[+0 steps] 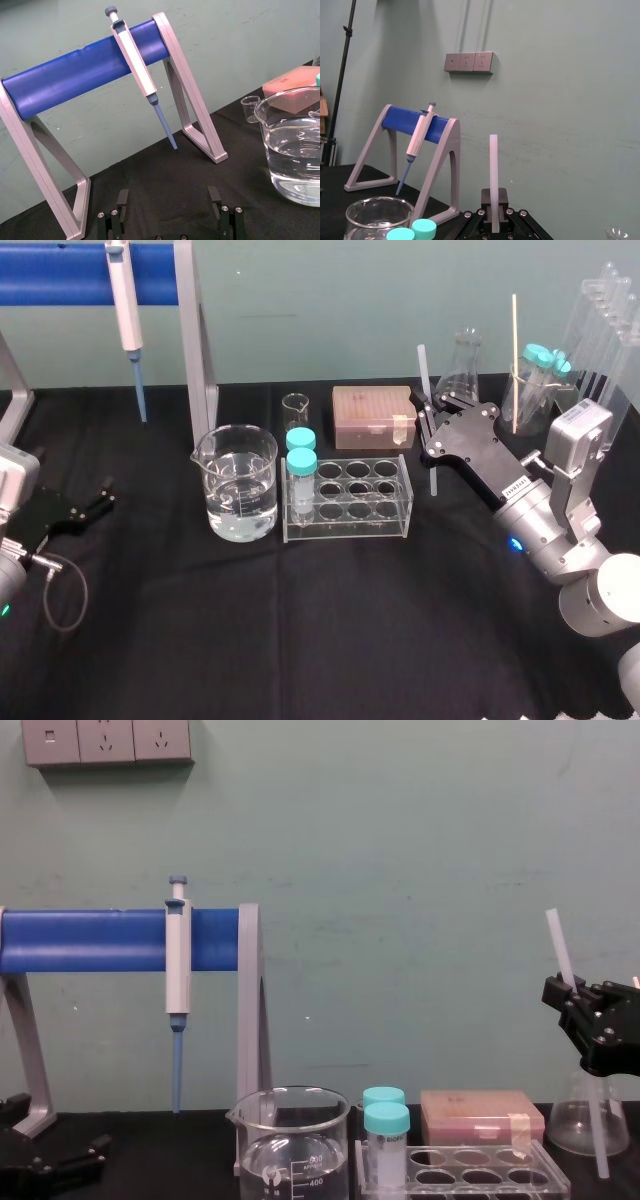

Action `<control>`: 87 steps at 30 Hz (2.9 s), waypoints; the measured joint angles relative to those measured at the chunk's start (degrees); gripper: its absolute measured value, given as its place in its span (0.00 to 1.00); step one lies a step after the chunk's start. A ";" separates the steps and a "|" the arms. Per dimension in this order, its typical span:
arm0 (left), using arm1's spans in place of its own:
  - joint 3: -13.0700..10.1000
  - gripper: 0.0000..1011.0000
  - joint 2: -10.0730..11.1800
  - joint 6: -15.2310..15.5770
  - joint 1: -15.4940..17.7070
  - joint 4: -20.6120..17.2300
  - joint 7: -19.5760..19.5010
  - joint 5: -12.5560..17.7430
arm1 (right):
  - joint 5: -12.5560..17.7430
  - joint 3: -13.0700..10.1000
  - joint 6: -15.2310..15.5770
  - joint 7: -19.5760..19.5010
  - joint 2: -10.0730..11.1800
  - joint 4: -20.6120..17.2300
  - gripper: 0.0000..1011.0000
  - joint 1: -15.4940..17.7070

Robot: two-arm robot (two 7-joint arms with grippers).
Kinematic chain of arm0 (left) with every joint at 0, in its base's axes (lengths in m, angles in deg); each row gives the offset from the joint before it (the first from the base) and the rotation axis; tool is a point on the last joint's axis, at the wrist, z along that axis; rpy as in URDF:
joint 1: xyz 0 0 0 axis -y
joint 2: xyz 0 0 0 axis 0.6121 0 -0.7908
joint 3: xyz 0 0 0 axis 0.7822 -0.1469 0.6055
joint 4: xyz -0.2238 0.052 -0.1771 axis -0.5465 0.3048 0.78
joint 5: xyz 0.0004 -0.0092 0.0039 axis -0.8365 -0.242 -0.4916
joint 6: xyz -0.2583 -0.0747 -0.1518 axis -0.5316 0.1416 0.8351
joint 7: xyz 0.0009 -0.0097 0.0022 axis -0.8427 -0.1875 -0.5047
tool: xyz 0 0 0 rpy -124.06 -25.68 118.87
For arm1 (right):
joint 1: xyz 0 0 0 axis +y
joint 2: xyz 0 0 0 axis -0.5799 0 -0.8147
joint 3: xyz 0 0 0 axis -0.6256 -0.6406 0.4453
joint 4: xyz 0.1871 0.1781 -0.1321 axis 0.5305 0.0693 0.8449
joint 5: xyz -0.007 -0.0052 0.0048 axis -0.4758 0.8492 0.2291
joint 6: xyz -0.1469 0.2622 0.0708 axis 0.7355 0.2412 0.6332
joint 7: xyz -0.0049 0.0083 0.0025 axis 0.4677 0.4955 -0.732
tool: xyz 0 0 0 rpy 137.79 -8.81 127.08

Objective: Pick up the stirring rod with one hand, then place it down.

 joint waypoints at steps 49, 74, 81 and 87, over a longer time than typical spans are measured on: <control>0.00 0.99 0.00 0.00 0.00 0.00 0.00 0.00 | 3.63 0.01 -8.22 14.75 -1.03 15.42 0.07 -10.48; 0.00 0.99 0.00 0.00 0.00 -0.01 0.00 0.00 | 9.59 3.38 -13.04 29.25 -4.28 34.22 0.07 -23.04; 0.00 0.99 0.00 0.00 0.00 -0.01 0.00 0.00 | 10.23 3.91 -14.32 31.37 -5.23 37.89 0.07 -25.24; 0.00 0.99 0.00 0.00 0.00 -0.01 0.00 0.00 | 10.75 4.03 -15.08 33.03 -6.06 40.90 0.07 -26.86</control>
